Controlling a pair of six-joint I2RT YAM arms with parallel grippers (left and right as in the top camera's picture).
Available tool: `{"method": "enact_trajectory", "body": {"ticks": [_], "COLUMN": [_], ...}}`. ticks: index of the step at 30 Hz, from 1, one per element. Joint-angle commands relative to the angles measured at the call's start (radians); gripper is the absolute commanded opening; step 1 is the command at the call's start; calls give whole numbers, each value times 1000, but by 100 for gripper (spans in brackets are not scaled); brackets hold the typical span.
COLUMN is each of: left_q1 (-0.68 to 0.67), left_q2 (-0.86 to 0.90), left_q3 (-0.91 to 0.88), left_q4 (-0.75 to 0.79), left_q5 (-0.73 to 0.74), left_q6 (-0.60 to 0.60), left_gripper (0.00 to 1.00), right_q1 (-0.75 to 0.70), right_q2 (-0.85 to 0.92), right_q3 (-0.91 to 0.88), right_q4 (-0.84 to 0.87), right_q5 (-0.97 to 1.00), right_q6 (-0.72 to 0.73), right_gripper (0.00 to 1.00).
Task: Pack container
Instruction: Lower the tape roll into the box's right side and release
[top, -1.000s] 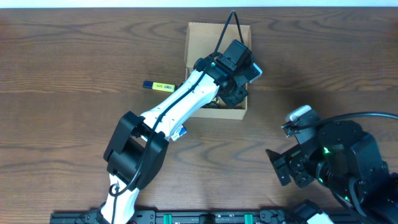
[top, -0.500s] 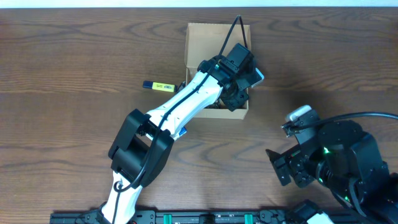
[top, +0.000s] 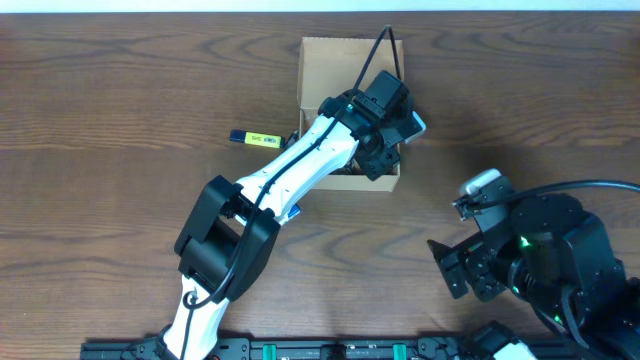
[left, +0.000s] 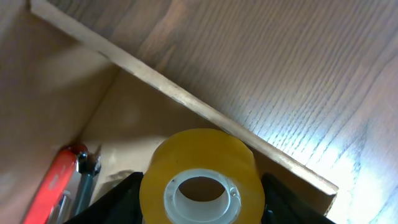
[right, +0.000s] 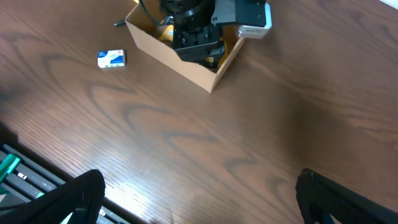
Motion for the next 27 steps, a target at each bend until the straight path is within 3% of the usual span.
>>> {"method": "enact_trajectory", "body": {"ticks": [1, 12, 20, 27], "left_q1": [-4, -4, -4, -5], "left_q2": [9, 9, 9, 9], "left_q3": [23, 23, 23, 23], "left_q4": [-1, -5, -22, -24], "left_q5": [4, 5, 4, 4], "left_q6": [86, 285, 305, 305], "left_gripper": [50, 46, 71, 70], "right_q1": [-17, -17, -17, -17], "right_q2": [-2, -2, -2, -2], "right_q3": [0, 0, 0, 0], "right_q4": [0, 0, 0, 0], "right_q5": [11, 11, 11, 11], "right_q6": [14, 14, 14, 14], "right_gripper": [99, 99, 99, 99]}}
